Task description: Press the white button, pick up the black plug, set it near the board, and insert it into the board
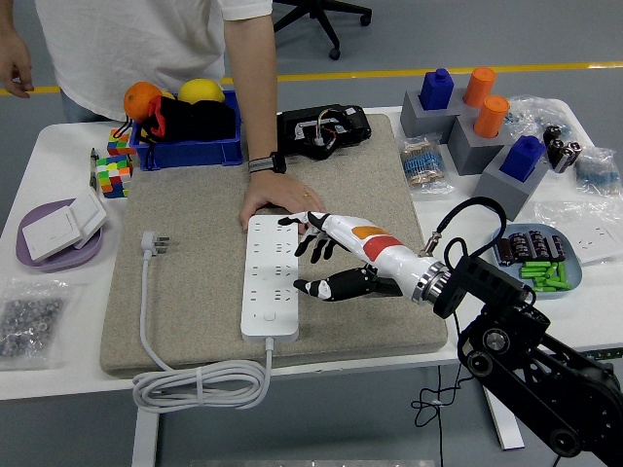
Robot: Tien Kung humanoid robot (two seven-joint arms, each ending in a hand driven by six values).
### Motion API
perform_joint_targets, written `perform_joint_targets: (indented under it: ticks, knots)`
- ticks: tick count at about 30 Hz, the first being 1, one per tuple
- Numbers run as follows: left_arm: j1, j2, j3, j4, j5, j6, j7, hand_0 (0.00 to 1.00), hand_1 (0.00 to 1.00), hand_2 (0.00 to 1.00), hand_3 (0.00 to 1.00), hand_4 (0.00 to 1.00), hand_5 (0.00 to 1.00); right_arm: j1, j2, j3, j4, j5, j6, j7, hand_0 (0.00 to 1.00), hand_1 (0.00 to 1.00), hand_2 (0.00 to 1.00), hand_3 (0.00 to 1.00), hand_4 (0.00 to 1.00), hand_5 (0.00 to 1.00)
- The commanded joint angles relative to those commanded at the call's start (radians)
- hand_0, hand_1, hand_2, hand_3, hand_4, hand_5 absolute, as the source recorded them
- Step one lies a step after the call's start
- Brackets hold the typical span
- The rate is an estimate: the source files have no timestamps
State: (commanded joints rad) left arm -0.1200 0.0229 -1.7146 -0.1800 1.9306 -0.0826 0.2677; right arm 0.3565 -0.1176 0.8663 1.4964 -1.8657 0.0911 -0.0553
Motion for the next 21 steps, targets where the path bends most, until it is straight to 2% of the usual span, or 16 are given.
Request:
perform_joint_targets:
  ticks: [2, 8, 13, 14, 19, 20, 21]
  knots:
    - [0.0, 0.0, 0.001, 0.0, -0.001, 0.001, -0.001, 0.792, 0.741, 0.717, 0.772, 0.562, 0.477, -0.006, 0.0, 0.006, -0.017, -0.01, 0.003, -0.003, 0.973, 0.942, 0.926, 0.971, 0.998, 0.32]
    - [0.001, -0.001, 0.002, 0.0, -0.005, 0.001, -0.001, 0.792, 0.741, 0.718, 0.774, 0.562, 0.478, -0.031, -0.003, 0.039, -0.059, -0.052, 0.0, -0.018, 0.979, 0.942, 0.927, 0.973, 0.998, 0.329]
    - [0.002, -0.002, 0.002, 0.0, -0.001, 0.0, 0.0, 0.792, 0.741, 0.718, 0.774, 0.562, 0.478, -0.047, -0.006, 0.071, -0.106, -0.033, 0.0, -0.023, 0.979, 0.942, 0.927, 0.973, 0.998, 0.329]
    - [0.002, -0.002, 0.004, 0.0, -0.001, 0.0, 0.0, 0.791, 0.741, 0.718, 0.773, 0.562, 0.479, -0.051, -0.008, 0.079, -0.112, -0.035, -0.002, -0.023, 0.959, 0.897, 0.877, 0.93, 0.998, 0.291]
    - [0.0, -0.001, 0.008, 0.0, -0.002, -0.002, 0.0, 0.791, 0.741, 0.718, 0.773, 0.562, 0.479, -0.07, -0.02, 0.11, -0.132, -0.046, 0.003, -0.029, 0.959, 0.897, 0.877, 0.93, 0.998, 0.291]
    - [0.0, -0.001, 0.008, 0.0, -0.002, -0.002, 0.0, 0.792, 0.741, 0.718, 0.772, 0.561, 0.479, -0.074, -0.023, 0.115, -0.135, -0.047, 0.003, -0.029, 0.815, 0.809, 0.807, 0.86, 0.975, 0.132]
    - [0.0, -0.001, 0.008, 0.0, -0.001, -0.002, 0.001, 0.792, 0.741, 0.718, 0.772, 0.561, 0.479, -0.078, -0.024, 0.12, -0.138, -0.047, 0.001, -0.028, 0.815, 0.809, 0.807, 0.86, 0.975, 0.132]
